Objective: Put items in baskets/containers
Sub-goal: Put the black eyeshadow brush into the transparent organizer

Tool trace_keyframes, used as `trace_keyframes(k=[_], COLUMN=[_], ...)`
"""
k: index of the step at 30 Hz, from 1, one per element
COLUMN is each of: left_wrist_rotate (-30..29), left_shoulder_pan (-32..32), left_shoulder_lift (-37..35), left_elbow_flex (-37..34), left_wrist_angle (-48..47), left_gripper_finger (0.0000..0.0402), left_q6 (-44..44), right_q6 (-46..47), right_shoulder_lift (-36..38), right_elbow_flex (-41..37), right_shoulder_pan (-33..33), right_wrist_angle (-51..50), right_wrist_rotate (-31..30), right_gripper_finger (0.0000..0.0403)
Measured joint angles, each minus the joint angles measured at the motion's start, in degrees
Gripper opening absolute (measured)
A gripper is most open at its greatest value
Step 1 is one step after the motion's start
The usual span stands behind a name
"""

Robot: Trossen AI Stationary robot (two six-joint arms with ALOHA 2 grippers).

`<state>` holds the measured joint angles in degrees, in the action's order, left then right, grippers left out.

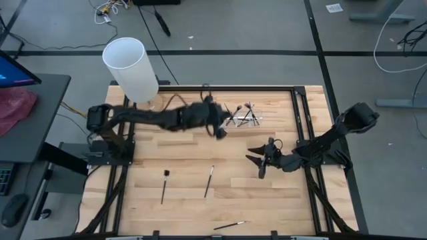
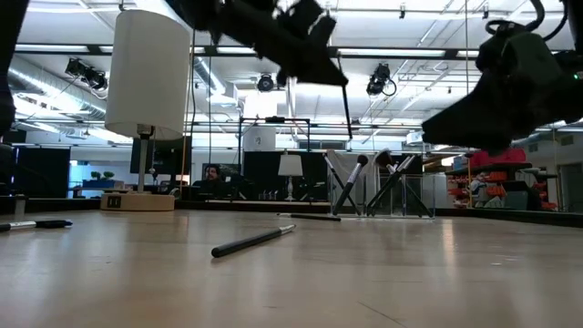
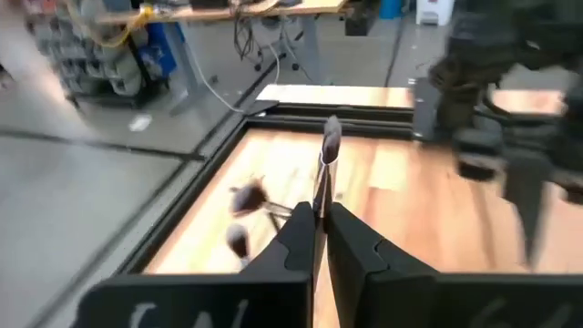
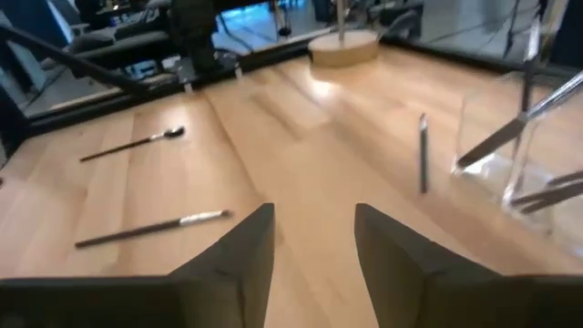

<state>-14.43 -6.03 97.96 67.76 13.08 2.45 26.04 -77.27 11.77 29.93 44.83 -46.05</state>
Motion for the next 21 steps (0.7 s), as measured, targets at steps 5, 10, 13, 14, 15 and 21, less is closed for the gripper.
trace_keyframes(k=[5, 10, 13, 14, 15, 21], left_wrist_rotate=[3.14, 9.35, 12.77, 12.89, 12.84, 12.12], left_shoulder_pan=[-6.46, -9.45, -10.08, -10.12, -10.18, -10.3], left_shoulder_lift=[4.59, 7.04, 7.99, 8.14, 8.14, 9.1], left_elbow_flex=[1.0, 1.52, 1.3, 1.35, 1.35, 1.25], left_wrist_angle=[-0.3, 0.15, -0.87, -1.17, -1.96, -2.54], left_gripper_finger=[0.0013, 0.0015, 0.0015, 0.0016, 0.0016, 0.0017], left_q6=[-1.86, -5.05, -6.74, -6.77, -6.76, -6.36], right_q6=[0.63, 0.53, 0.52, 0.48, 0.44, 0.26], right_shoulder_lift=[-1.66, -2.14, -2.14, -2.14, -2.14, -2.13], right_elbow_flex=[0.32, 0.31, 0.31, 0.31, 0.31, 0.33], right_shoulder_pan=[-0.02, -0.02, -0.02, -0.02, -0.02, -0.04], right_wrist_angle=[0.35, 1.04, 1.17, 1.37, 1.77, 2.23], right_wrist_rotate=[0.6, 0.57, 0.56, 0.55, 0.51, 0.51], right_gripper_finger=[0.0157, 0.0157, 0.0157, 0.0157, 0.0157, 0.0157])
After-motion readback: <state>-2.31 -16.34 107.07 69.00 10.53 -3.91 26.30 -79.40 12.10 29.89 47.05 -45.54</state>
